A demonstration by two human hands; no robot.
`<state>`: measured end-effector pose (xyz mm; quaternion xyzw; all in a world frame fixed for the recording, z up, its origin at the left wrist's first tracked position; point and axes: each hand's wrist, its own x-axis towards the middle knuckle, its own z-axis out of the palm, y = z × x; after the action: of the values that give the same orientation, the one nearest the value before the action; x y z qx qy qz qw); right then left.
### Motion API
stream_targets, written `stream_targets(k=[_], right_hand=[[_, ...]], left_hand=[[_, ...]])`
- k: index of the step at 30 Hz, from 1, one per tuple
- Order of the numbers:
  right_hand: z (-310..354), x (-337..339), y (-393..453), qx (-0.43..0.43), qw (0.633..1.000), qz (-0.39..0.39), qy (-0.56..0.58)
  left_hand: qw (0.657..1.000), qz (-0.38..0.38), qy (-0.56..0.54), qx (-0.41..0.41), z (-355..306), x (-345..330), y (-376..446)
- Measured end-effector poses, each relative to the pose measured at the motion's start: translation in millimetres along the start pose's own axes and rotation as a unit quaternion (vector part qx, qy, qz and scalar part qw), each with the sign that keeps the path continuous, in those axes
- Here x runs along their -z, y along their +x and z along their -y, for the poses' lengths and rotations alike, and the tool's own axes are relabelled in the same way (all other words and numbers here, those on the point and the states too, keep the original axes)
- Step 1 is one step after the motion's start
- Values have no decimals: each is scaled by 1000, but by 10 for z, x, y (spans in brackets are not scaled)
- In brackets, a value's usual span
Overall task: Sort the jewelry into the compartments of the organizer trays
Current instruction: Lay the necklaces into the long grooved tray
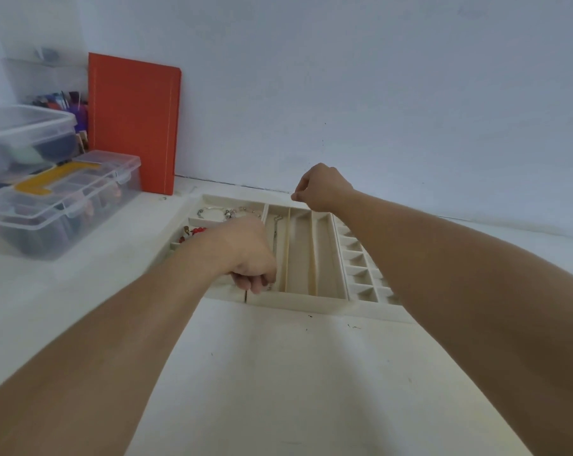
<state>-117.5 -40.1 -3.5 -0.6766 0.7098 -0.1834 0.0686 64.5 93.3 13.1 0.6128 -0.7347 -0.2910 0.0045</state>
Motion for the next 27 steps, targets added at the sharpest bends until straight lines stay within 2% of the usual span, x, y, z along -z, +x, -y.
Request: stream_targets(k=[6, 11, 21, 27], right_hand=[[-341, 443, -314, 3, 1000, -13, 20], [-804, 707, -647, 4, 998, -25, 57], [-2110, 1046, -1507, -37, 985, -78, 148], [-2683, 838, -1845, -63, 972, -119, 191]], left_hand=[[979, -169, -89, -70, 4, -31, 60], [958, -228, -123, -126, -273, -176, 145], [948, -162, -126, -244, -1627, -901, 253], [949, -108, -89, -281, -2177, -1398, 375]])
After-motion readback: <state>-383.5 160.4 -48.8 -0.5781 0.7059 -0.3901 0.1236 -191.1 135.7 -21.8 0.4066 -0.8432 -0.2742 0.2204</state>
